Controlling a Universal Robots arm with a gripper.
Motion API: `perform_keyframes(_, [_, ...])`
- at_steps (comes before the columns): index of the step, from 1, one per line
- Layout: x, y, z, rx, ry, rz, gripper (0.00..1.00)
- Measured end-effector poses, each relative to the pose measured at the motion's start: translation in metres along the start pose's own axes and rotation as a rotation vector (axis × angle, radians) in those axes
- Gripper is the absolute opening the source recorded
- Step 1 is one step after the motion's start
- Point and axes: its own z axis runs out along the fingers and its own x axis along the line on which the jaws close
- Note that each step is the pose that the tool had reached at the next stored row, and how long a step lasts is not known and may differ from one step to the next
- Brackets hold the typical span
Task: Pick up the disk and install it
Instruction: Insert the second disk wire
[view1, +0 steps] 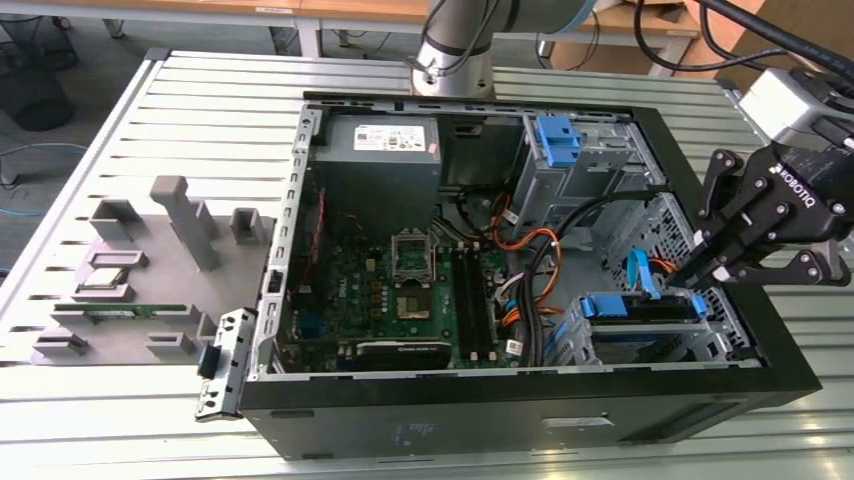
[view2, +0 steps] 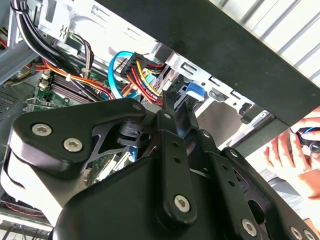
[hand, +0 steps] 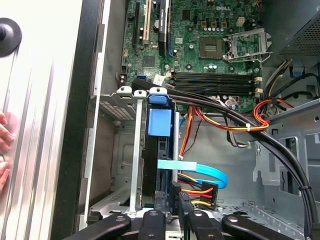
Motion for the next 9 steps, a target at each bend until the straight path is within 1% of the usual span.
perform_keyframes(3, [-0.0001, 0.0007, 0.0006, -0.0001, 0.0039, 0.000, 0.25])
perform_keyframes(7, [-0.0004, 0.0013, 0.0015, -0.0003, 0.0119, -0.001, 0.25])
perform_keyframes(9, [-0.0003, 0.0015, 0.0016, -0.0003, 0.0129, -0.001, 0.25])
